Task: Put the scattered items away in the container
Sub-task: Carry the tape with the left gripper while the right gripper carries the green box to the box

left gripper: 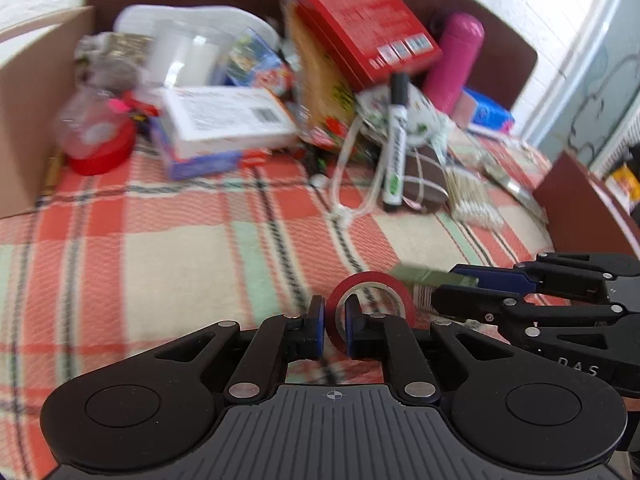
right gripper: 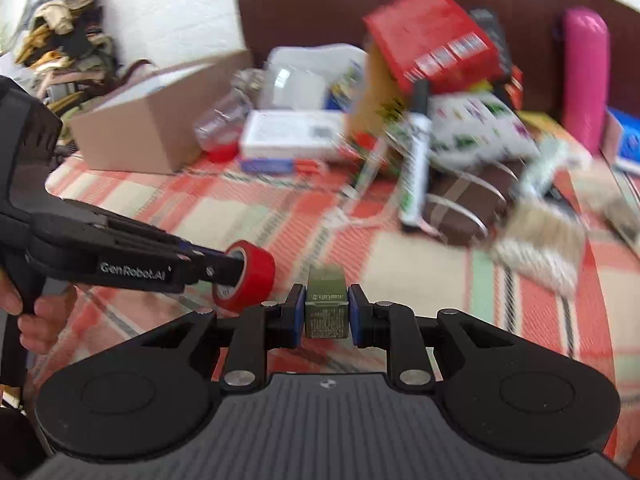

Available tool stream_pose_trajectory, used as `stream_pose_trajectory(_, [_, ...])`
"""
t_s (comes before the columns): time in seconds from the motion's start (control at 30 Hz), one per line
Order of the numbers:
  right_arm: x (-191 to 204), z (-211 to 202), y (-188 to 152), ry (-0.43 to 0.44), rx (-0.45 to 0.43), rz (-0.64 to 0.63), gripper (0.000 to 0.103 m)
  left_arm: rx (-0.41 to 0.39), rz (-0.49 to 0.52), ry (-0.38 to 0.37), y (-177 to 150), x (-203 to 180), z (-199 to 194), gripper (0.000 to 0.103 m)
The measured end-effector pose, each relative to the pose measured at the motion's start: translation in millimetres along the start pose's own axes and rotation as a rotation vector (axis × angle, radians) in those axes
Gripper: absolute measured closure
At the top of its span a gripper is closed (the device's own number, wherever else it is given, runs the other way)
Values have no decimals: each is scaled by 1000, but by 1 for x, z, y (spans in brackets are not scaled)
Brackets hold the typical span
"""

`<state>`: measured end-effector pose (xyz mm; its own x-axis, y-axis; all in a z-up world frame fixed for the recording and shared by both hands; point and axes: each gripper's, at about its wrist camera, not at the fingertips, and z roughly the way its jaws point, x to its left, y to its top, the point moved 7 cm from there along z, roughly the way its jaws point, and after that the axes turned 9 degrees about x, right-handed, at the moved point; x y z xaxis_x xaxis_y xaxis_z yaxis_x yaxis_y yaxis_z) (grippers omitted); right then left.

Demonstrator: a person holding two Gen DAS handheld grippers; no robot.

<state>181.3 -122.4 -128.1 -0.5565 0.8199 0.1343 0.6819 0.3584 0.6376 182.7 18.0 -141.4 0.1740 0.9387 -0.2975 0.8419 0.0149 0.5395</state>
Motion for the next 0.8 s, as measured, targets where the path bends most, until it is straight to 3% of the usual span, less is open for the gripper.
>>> stream_pose_trajectory(0.4, [112,4,95,136,-84,-261,78,-194,-119,112,21,88,-95,98])
stream_pose_trajectory(0.6, [170,9,160,190,-142,-365,78,-291,-154,195,45,137,-151,98])
stream_pose_trajectory(0.8, [211,23,221,223,-167,-398,78,-329,-220,274,81,192,-184,98])
